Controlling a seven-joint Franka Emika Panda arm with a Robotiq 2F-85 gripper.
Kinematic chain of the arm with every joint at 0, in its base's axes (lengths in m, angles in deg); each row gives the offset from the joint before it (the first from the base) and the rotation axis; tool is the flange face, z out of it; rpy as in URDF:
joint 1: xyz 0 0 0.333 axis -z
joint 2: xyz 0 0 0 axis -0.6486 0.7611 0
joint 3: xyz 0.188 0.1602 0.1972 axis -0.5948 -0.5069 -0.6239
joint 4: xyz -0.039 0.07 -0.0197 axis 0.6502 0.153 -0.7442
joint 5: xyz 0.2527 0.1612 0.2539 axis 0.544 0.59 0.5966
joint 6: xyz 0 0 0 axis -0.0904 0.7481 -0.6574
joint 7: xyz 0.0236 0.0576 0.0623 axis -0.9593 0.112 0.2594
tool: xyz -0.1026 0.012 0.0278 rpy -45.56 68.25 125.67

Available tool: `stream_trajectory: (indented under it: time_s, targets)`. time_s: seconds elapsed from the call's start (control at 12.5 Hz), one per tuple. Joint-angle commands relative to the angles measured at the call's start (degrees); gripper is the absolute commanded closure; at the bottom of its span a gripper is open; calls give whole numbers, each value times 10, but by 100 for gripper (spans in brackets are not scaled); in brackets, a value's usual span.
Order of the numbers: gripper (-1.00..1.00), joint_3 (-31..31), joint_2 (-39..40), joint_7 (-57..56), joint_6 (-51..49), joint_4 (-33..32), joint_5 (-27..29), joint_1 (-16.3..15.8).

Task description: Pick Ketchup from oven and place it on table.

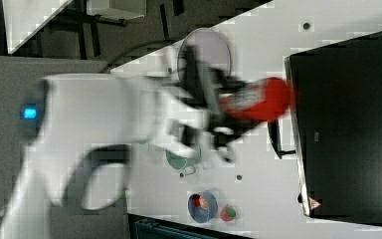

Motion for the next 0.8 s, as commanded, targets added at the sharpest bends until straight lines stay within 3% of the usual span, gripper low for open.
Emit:
stream_trajectory:
  time_s: [0.08,0.56,0.8]
  targets:
    - [-24,-39,-37,-17,-46,12,7,-77]
    - [-24,-130,-47,-3,-72,-16,6,-129]
    - [-24,-159,-47,74,-63,-60,-10,-146]
